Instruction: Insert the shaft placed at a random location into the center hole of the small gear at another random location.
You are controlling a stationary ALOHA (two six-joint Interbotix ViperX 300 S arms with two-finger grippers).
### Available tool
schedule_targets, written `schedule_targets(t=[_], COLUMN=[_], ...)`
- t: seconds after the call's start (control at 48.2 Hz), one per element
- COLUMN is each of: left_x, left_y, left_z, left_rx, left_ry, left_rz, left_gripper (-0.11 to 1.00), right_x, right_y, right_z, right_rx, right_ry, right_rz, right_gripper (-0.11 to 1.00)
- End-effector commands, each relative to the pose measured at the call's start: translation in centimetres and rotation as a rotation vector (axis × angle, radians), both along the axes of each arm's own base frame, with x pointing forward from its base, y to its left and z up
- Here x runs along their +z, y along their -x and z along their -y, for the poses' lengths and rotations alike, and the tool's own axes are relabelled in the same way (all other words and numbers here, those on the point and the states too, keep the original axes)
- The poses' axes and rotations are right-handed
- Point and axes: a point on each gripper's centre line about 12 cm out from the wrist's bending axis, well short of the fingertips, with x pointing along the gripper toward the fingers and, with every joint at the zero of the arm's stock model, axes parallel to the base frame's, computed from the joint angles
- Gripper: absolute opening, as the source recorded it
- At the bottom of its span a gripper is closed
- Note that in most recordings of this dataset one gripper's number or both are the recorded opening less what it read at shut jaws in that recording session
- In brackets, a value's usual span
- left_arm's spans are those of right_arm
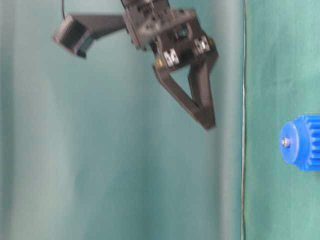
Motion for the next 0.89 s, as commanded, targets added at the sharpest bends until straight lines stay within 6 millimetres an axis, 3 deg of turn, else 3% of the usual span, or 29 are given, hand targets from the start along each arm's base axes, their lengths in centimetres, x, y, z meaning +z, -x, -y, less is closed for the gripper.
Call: schedule_targets(t=[0.0, 0.498, 0.872], left_x=[1.0, 1.1, 1.0], left_y=[-0.2, -0.2, -0.2], left_z=[0.0, 0.0, 0.0], left_rx=[0.0, 0.0, -0.001], left_ry=[0.0, 0.0, -0.001], left_rz=[0.026, 0.029, 0.028], left_gripper=[0.0, 0.0, 0.0], right_x=[1.6, 2.1, 2.0], right_y=[1.0, 6.3, 6.9], right_z=[-0.2, -0.7, -0.8], right_rx=[0.006, 0.0, 0.001], right_ry=[0.015, 0.006, 0.003], right_rz=[0.04, 0.053, 0.046], right_gripper=[0.79, 0.79, 0.79])
